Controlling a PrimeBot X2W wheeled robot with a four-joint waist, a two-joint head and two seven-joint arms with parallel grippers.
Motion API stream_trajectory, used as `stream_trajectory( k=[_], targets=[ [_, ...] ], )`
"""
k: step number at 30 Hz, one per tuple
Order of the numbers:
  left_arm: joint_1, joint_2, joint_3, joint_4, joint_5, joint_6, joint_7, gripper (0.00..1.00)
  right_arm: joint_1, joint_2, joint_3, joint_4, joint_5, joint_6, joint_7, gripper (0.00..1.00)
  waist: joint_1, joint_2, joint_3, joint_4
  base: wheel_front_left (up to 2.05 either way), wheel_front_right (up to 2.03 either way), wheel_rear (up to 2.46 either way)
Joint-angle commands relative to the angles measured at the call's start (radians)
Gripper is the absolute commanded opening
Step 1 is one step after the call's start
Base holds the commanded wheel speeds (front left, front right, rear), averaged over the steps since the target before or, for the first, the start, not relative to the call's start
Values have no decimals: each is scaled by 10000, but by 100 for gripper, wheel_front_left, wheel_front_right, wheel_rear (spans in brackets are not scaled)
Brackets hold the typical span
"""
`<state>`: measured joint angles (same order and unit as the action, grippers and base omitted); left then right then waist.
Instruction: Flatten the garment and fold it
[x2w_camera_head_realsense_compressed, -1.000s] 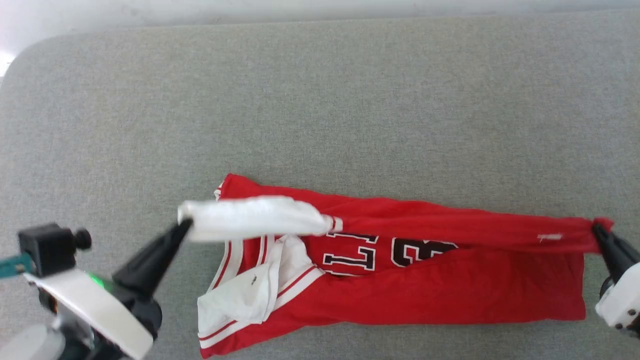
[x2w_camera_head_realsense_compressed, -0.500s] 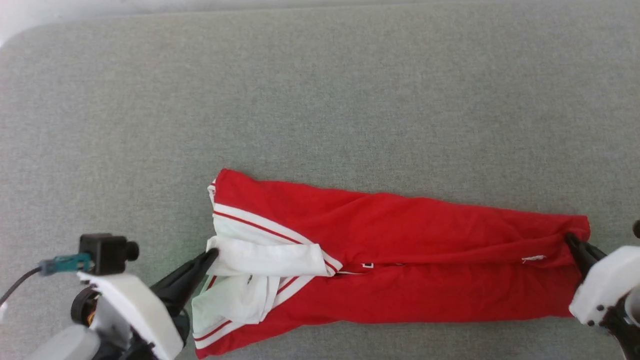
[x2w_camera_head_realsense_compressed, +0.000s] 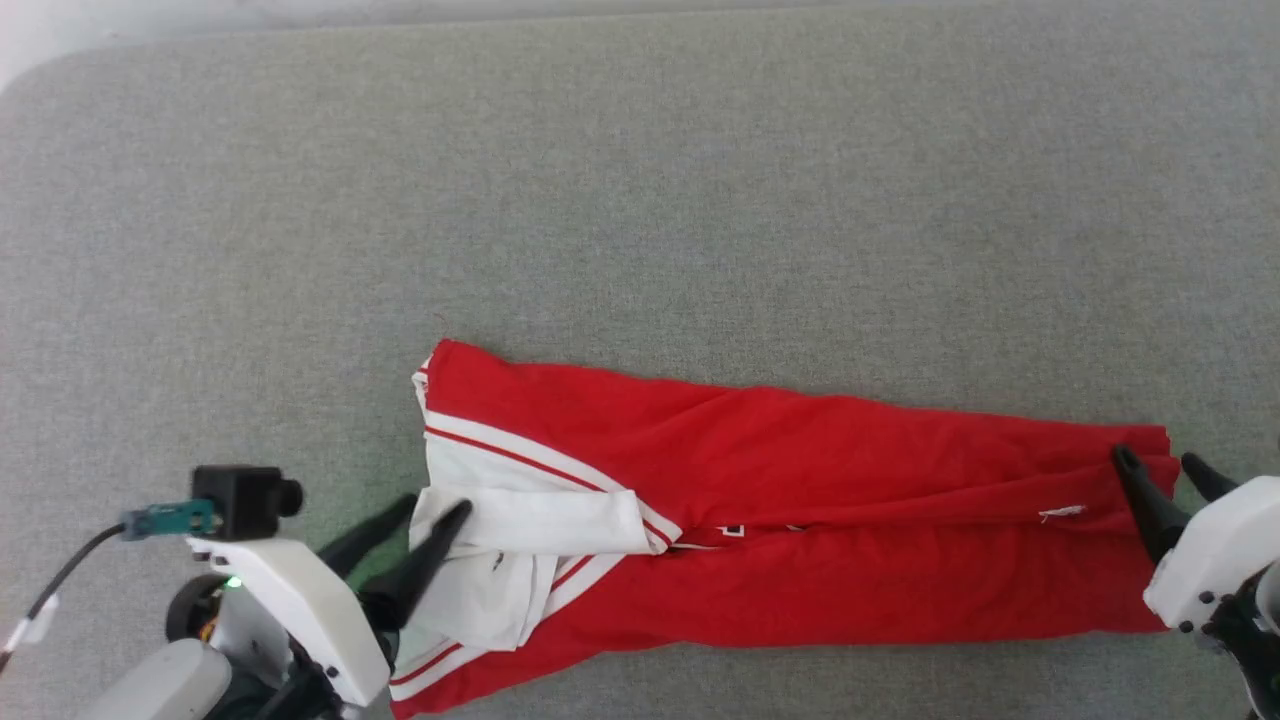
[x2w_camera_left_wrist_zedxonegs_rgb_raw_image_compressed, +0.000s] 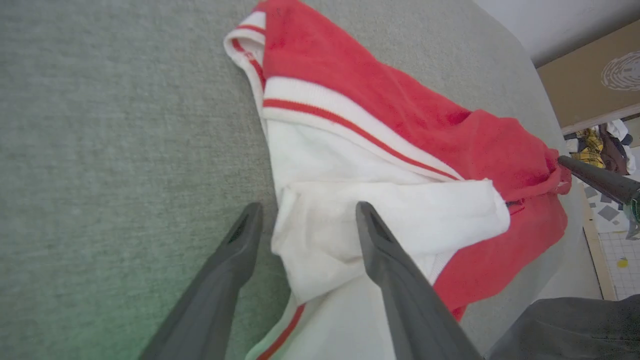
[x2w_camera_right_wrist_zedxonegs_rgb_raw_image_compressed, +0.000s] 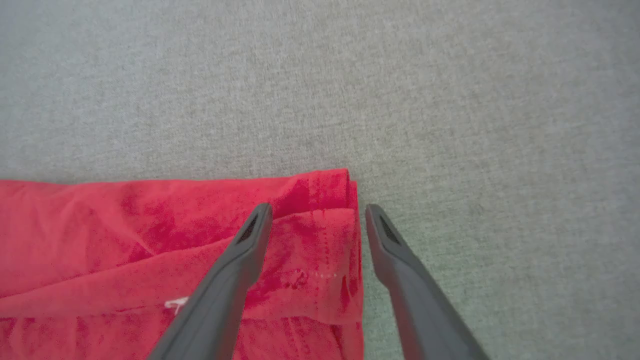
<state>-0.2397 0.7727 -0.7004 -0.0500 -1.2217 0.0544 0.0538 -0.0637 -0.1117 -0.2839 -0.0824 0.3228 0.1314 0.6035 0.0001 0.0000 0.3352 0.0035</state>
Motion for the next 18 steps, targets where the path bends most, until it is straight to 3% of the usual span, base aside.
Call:
stream_trajectory(
  k=[1,5,8,10,12,14,18],
  targets=[
    [76,33,110,-75,138,145,-224,100,100,53,-42,-219,113,-7,-91,100,-1,0,-122,39,0,0,0],
    [490,111,673,-646,426,784,-1375,100,558,221,-385,-1067,417,-7,-373,100,-1,0,-395,95,0,0,0],
    [920,-21,1509,-1010,801,1627,-2735,100,973,366,-644,-1585,464,-7,-583,100,-1,0,-599,114,0,0,0],
    [1169,-263,2308,-1213,1391,2251,-3087,100,1237,437,-759,-1776,369,-7,-693,100,-1,0,-709,141,0,0,0],
    [1415,-788,3379,-1548,2253,2736,-3142,100,1434,495,-864,-1758,351,-7,-756,100,-1,0,-812,183,0,0,0],
    [1815,-1489,4433,-1981,3415,2951,-3149,100,1556,531,-915,-1643,280,-7,-814,100,-1,0,-943,218,0,0,0],
    [2834,-2653,5573,-2526,5541,2821,-3152,100,1609,582,-955,-1169,166,-7,-832,100,-1,0,-1245,263,0,0,0]
  ],
)
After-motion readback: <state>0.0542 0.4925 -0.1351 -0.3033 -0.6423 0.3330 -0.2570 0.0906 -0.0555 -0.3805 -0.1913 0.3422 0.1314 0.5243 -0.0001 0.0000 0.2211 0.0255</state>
